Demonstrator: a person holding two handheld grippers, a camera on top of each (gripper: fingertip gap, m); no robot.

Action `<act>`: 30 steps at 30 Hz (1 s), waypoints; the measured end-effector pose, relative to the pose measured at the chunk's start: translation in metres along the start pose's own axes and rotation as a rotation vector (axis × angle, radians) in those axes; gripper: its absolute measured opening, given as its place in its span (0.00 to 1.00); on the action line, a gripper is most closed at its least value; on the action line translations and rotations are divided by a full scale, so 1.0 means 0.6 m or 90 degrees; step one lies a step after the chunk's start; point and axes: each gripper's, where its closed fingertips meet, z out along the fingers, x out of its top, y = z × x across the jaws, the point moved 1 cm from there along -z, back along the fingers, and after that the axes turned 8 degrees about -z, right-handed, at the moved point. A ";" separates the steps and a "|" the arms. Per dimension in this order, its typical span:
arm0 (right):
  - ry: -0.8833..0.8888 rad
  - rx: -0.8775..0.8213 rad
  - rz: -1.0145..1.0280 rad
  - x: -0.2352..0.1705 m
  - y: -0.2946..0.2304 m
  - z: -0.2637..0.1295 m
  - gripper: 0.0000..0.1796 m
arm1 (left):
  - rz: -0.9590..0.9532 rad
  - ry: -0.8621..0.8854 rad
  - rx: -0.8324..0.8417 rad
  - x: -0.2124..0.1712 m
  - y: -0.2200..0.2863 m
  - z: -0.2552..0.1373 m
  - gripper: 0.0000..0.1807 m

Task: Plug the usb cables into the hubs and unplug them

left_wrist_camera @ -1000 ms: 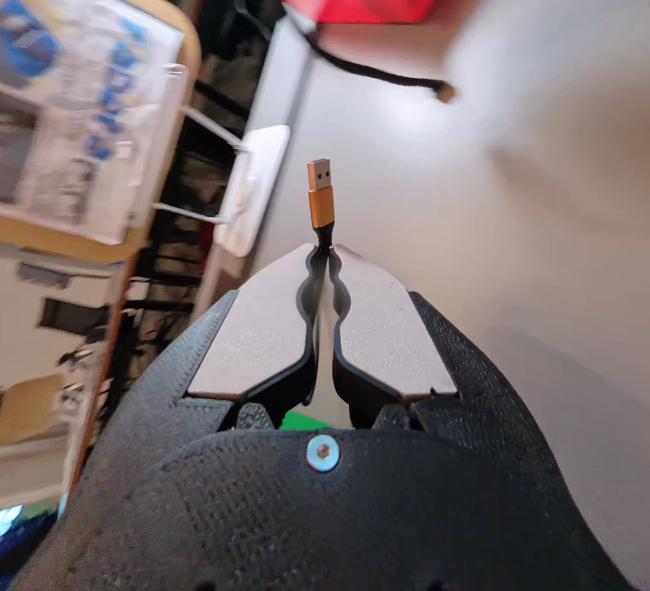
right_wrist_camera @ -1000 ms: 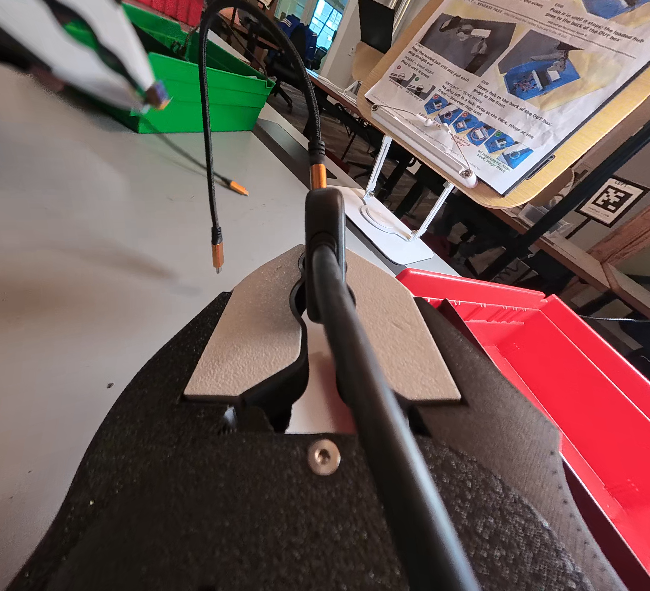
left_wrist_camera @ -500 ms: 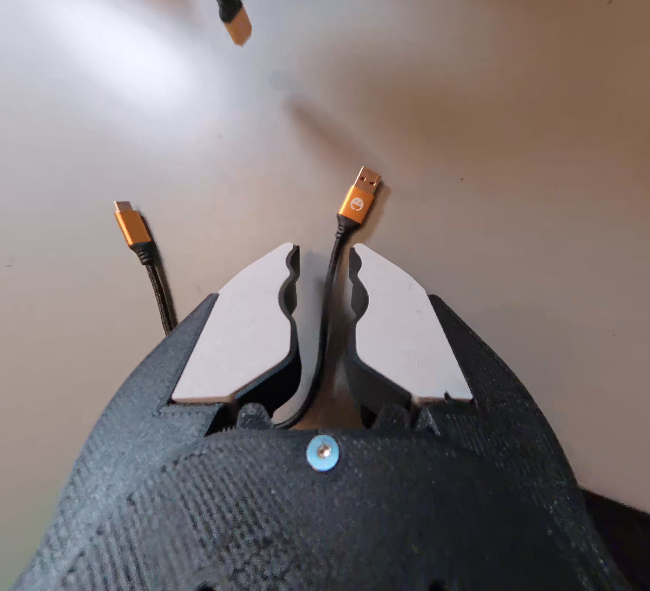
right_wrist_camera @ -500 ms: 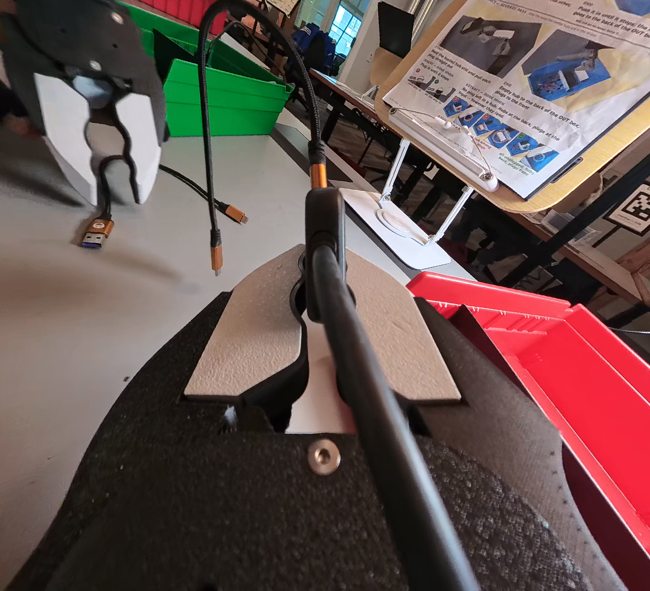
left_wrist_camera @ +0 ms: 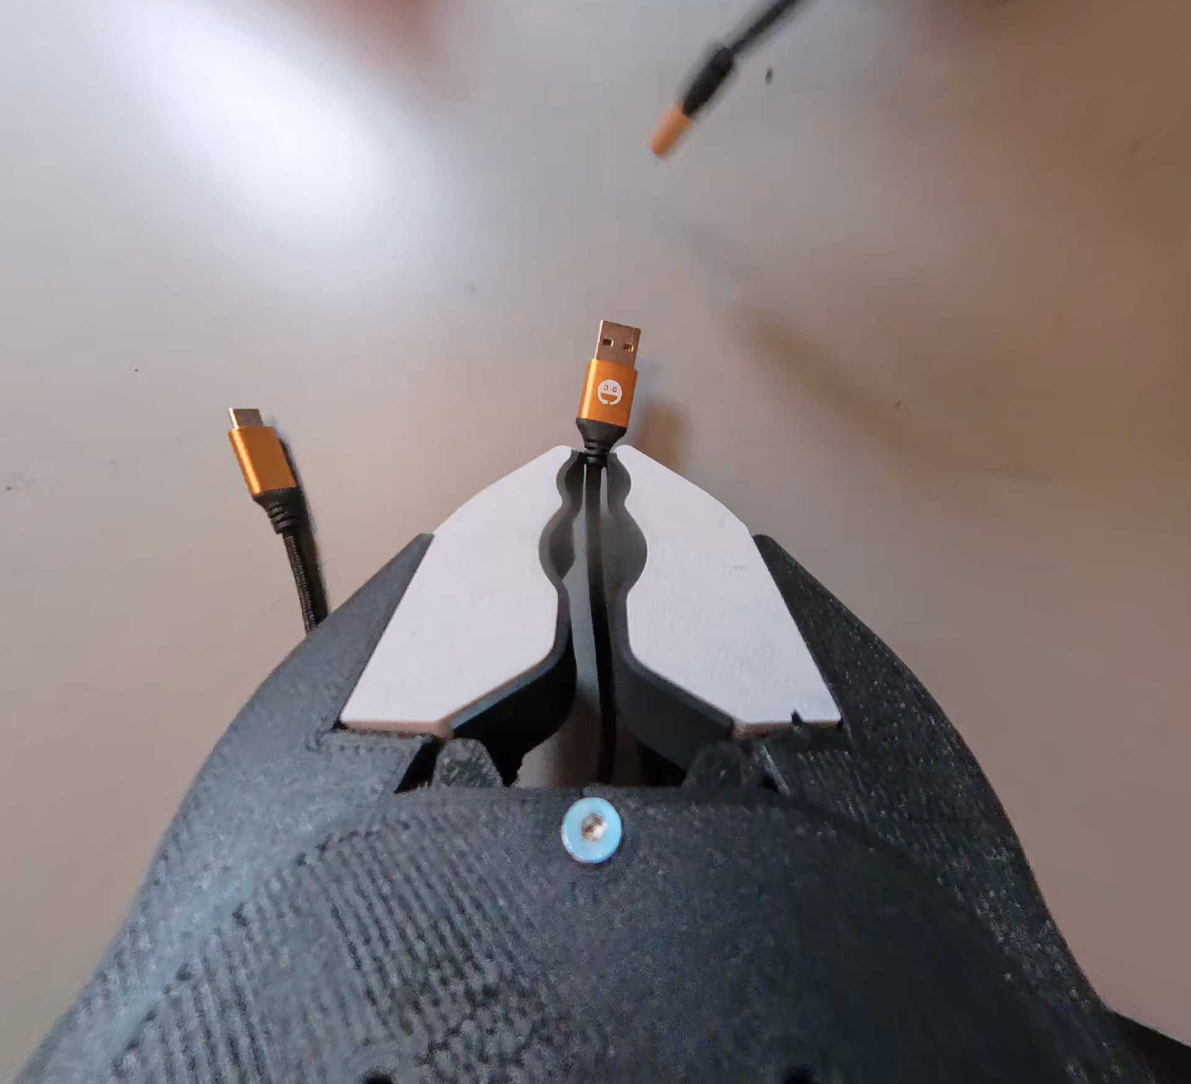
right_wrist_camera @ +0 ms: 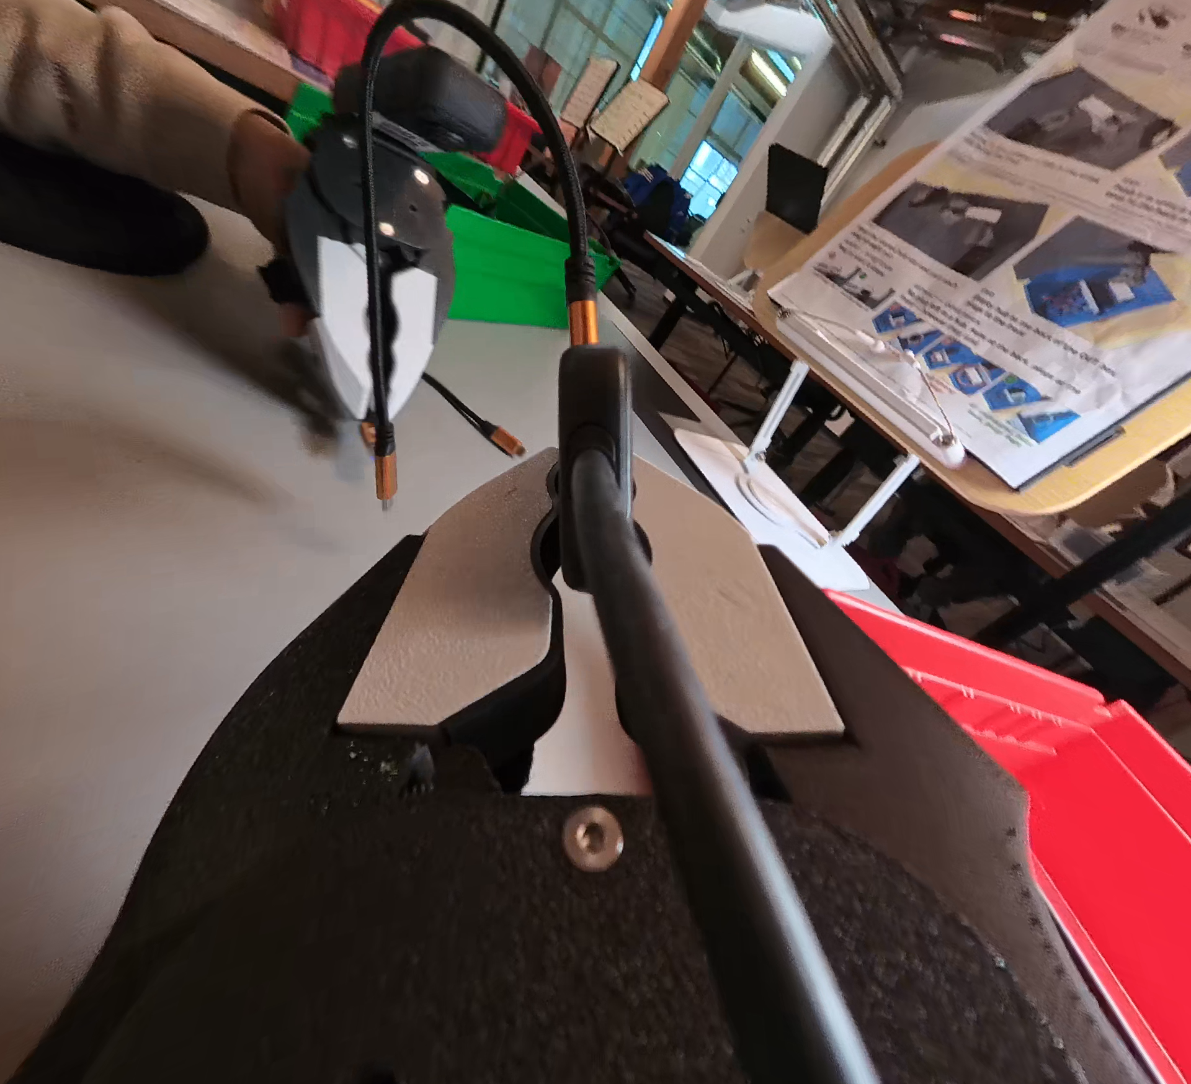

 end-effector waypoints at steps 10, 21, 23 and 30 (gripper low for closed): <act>-0.019 0.030 -0.186 0.018 -0.046 0.013 0.07 | -0.184 0.175 -0.200 0.089 0.065 -0.060 0.04; -0.126 0.059 -0.480 -0.007 -0.110 0.044 0.06 | -0.200 0.085 -0.188 0.098 0.108 -0.004 0.04; -0.142 0.062 -0.513 -0.014 -0.114 0.046 0.07 | -0.198 0.077 -0.170 0.098 0.108 0.000 0.04; -0.163 0.070 -0.559 -0.021 -0.126 0.052 0.06 | -0.192 0.050 -0.122 0.089 0.099 0.006 0.04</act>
